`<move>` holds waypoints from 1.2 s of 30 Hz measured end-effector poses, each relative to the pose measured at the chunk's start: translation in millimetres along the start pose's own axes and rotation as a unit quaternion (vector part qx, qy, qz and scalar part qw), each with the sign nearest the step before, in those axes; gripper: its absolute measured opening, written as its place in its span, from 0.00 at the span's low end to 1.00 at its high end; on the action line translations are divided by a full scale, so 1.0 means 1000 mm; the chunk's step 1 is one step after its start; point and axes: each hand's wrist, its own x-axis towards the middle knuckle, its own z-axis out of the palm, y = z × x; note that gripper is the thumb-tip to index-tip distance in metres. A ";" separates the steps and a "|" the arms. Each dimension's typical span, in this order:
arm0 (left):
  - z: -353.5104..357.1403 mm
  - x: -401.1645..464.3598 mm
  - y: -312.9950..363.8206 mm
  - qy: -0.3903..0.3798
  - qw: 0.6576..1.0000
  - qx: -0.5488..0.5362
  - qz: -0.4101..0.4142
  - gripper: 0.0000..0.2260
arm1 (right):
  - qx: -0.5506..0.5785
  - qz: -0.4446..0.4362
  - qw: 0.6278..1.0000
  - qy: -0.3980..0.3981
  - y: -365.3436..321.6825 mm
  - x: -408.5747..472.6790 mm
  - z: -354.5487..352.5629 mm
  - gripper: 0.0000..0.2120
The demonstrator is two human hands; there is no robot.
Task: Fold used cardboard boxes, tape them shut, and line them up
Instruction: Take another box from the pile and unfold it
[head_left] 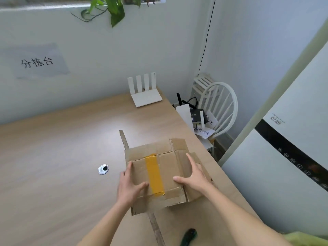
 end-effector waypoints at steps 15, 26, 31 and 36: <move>-0.248 -0.137 -0.101 0.150 0.973 -0.177 -0.009 0.36 | 0.022 -0.199 0.977 -0.073 -0.151 -0.162 0.149 0.56; -0.236 -0.189 -0.156 0.113 0.946 -0.303 -0.018 0.26 | 0.014 -0.196 0.968 -0.157 -0.135 -0.184 0.209 0.51; -0.192 -0.203 -0.189 0.112 0.944 -0.303 -0.072 0.27 | 0.031 -0.173 0.974 -0.144 -0.087 -0.182 0.243 0.40; -0.167 -0.208 -0.210 0.112 0.952 -0.271 -0.088 0.25 | 0.079 -0.144 0.977 -0.137 -0.047 -0.180 0.260 0.47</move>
